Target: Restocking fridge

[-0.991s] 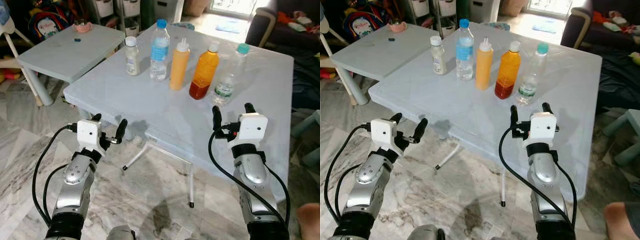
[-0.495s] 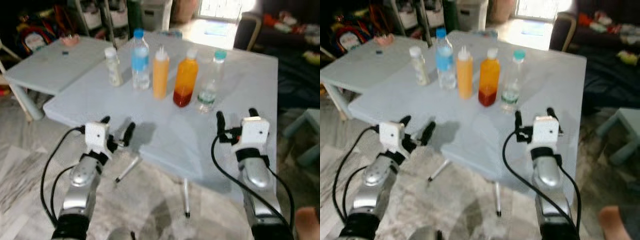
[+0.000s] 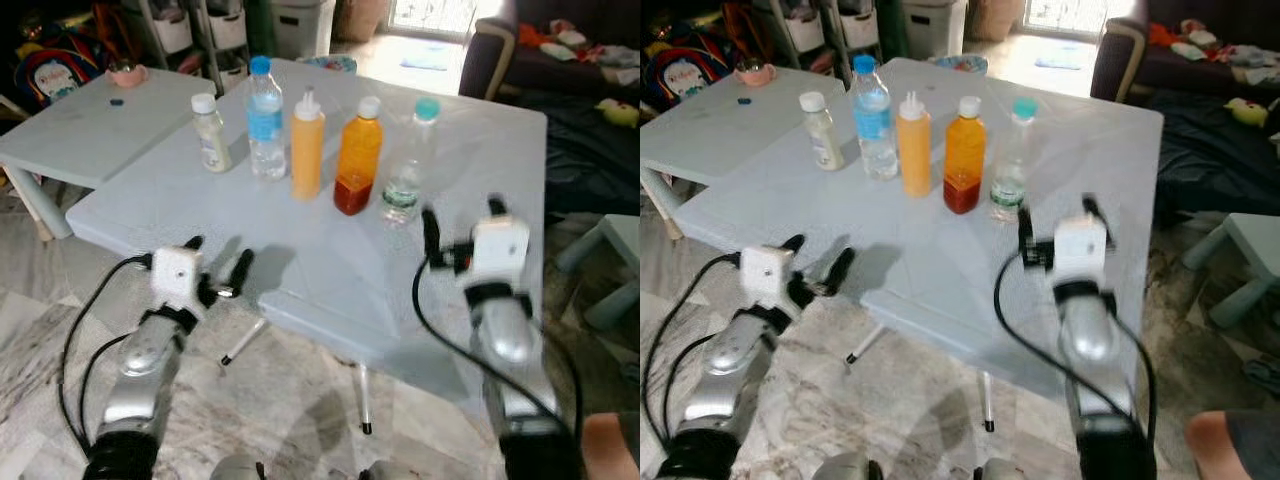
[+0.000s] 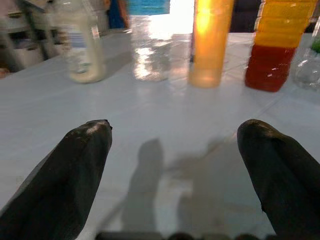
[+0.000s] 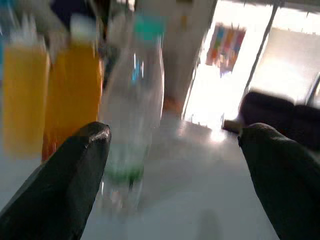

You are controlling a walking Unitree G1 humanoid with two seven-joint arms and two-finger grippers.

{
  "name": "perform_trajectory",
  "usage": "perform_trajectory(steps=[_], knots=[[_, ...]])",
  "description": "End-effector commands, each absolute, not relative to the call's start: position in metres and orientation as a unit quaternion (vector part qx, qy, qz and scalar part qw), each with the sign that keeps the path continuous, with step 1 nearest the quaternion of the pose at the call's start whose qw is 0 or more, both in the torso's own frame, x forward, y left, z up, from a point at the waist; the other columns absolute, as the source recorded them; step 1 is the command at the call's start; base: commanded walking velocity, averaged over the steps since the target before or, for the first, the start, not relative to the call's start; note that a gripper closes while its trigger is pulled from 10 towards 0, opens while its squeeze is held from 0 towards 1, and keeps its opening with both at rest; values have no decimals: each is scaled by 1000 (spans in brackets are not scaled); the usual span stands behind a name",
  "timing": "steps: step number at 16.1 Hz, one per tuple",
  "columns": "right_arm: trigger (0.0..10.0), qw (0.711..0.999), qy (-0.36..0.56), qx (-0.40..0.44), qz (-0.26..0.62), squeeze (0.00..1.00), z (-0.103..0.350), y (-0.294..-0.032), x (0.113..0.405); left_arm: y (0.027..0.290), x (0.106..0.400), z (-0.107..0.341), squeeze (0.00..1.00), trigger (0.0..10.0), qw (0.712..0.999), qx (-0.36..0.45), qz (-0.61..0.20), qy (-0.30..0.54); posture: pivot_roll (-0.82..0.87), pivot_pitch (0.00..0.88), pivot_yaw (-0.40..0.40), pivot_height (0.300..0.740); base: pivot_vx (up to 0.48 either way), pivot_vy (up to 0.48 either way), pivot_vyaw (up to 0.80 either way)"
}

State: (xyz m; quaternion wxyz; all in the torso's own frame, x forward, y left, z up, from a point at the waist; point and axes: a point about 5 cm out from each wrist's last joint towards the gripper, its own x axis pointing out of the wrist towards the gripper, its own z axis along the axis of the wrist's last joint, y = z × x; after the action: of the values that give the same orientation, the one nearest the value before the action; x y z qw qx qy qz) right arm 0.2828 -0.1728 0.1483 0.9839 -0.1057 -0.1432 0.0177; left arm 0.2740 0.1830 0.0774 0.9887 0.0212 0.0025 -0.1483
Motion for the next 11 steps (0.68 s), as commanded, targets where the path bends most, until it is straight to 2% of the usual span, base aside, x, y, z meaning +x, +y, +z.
perform_trajectory(steps=[1, 5, 6, 7, 10, 11], knots=[[10000, 979, -171, -109, 27, 0, 168, -176, 289, 185, 272, 80, 0, 10000, 989, 24, -144, 0, 6, 27, 7, 740, 0, 0, 0], [10000, 970, -205, -126, 25, 0, 194, -182, 305, 181, 271, 80, 0, 10000, 989, 21, -147, 0, 21, 23, 7, 740, 0, 0, 0], [10000, 971, -206, -117, 21, 435, 199, -185, 311, 182, 272, 81, 0, 10000, 989, 20, -145, -1, 25, 27, 9, 740, 0, 0, 0], [10000, 971, -207, -115, 22, 1000, 201, -186, 313, 182, 272, 81, 0, 10000, 989, 20, -145, -2, 29, 29, 13, 740, 0, 0, 0], [10000, 970, -214, -114, 32, 1000, 212, -183, 324, 183, 271, 82, 0, 10000, 989, 23, -148, 1, 37, 33, 19, 740, 0, 0, 0], [10000, 970, -213, -113, 36, 561, 214, -182, 326, 183, 271, 82, 0, 10000, 989, 24, -148, 0, 42, 33, 19, 740, 0, 0, 0]])
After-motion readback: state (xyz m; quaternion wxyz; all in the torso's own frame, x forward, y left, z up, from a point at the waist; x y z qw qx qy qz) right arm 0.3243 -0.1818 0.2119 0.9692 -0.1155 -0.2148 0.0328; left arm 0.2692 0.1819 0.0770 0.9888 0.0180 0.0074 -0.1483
